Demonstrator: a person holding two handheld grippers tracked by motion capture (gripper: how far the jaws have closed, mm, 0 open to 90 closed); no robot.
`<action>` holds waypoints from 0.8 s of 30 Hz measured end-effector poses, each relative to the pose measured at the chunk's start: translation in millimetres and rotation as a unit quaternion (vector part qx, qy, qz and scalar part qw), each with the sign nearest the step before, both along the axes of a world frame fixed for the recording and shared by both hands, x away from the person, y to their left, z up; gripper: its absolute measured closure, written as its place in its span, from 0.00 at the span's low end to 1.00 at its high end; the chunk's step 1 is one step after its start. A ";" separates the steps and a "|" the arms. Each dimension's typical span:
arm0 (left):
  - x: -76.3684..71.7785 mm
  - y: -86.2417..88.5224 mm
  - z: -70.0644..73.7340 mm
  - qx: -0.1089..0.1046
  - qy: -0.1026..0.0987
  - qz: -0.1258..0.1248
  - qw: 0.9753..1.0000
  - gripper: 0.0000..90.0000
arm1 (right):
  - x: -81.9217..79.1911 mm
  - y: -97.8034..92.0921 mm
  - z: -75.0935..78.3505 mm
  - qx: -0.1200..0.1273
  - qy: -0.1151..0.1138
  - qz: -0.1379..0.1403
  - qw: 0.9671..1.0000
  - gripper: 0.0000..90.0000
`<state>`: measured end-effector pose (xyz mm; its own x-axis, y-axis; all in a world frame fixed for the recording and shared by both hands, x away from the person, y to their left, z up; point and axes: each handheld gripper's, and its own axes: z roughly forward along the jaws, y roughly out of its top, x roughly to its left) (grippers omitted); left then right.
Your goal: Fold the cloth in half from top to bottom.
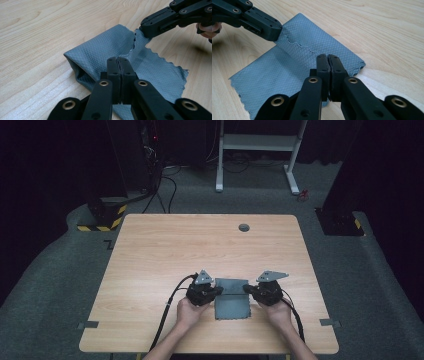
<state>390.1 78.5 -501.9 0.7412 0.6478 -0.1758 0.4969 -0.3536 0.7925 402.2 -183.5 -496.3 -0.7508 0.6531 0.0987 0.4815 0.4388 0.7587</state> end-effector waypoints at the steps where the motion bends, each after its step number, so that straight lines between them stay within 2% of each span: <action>1: -0.4 0.0 0.1 0.000 -0.001 0.000 1.000 0.99 | -0.6 0.0 -0.5 0.001 -0.001 0.001 1.000 0.98; 18: -16.0 0.5 -6.7 -0.006 0.002 -0.008 1.000 0.99 | -17.2 -4.8 -2.9 0.004 -0.002 0.015 1.000 0.98; 24: -21.8 1.1 -11.4 -0.006 0.005 -0.011 1.000 0.99 | -23.5 -4.4 -8.9 0.002 -0.001 0.019 1.000 0.98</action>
<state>368.3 79.6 -513.4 0.7531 0.6296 -0.1909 0.4969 -0.3541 0.7923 378.7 -187.9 -505.1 -0.7752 0.6237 0.1005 0.4632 0.4530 0.7617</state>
